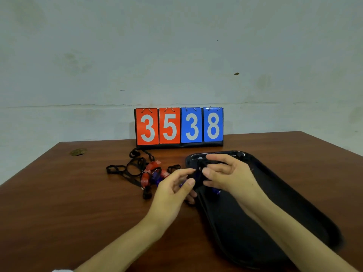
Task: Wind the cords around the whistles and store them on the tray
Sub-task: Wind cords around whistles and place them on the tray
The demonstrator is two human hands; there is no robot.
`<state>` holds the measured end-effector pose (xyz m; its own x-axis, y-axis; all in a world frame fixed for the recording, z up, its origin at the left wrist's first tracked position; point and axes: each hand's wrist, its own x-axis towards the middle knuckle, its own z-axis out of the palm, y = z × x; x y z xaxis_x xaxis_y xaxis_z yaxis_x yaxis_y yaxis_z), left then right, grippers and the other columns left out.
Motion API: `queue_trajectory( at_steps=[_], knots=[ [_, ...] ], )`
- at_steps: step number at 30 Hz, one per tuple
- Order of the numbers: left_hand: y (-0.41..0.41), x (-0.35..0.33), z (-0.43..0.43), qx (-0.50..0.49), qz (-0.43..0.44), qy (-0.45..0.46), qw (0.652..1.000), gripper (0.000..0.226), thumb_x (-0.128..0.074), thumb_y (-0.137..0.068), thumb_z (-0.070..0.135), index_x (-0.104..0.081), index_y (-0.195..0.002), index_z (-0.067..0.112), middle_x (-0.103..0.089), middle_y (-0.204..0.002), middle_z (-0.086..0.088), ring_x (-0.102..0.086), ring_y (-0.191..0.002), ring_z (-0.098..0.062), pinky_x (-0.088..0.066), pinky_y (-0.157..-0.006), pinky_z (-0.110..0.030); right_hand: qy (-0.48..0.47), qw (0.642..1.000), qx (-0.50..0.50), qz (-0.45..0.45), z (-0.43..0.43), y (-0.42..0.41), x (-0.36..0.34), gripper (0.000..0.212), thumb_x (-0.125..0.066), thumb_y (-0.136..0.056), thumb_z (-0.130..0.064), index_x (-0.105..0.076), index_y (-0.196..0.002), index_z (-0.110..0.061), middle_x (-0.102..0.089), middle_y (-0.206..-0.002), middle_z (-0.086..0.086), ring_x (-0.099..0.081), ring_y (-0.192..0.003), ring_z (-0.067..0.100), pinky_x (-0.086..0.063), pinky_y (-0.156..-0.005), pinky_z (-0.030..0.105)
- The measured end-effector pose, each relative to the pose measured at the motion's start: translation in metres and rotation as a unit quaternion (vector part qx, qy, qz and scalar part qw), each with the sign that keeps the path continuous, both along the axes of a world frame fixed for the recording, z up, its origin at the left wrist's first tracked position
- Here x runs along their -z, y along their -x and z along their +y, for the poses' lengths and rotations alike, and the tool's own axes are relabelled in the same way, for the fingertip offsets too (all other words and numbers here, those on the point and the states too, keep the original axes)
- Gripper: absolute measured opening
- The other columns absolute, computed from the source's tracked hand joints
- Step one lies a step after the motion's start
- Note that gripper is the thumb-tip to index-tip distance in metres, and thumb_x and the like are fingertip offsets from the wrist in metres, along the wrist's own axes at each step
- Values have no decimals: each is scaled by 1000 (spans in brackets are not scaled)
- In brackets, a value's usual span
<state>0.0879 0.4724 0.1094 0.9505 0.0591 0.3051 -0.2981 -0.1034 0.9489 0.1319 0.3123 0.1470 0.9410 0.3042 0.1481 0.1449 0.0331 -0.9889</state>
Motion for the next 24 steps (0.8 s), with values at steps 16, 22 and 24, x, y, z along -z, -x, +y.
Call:
queue_trajectory(
  at_steps=[16, 22, 24],
  knots=[
    [1, -8, 57, -104, -22, -39, 994, 33, -77, -71, 8, -68, -96, 26, -71, -96, 8, -64, -90, 1, -49, -72, -12, 240, 947, -103, -187, 81, -9, -18, 35, -70, -80, -31, -56, -113, -32, -61, -109, -14, -60, -95, 2, -53, -83, 25],
    [0, -2, 52, -110, -30, -41, 993, 53, -80, -68, 7, -54, -107, 31, -61, -97, -8, -65, -90, -14, -54, -79, -25, 191, 968, 11, -162, 82, -4, 4, 33, -75, -76, -25, -65, -107, -24, -64, -94, -16, -61, -82, -2, -50, -66, 11],
    [1, -3, 51, -99, -28, -20, 995, 42, -78, -70, 4, -60, -103, 24, -66, -98, 1, -67, -90, -12, -54, -74, -22, 155, 978, 22, -139, 78, -7, 4, 17, -76, -75, -25, -71, -90, -22, -69, -83, -13, -65, -76, -1, -51, -67, 12]
  ],
)
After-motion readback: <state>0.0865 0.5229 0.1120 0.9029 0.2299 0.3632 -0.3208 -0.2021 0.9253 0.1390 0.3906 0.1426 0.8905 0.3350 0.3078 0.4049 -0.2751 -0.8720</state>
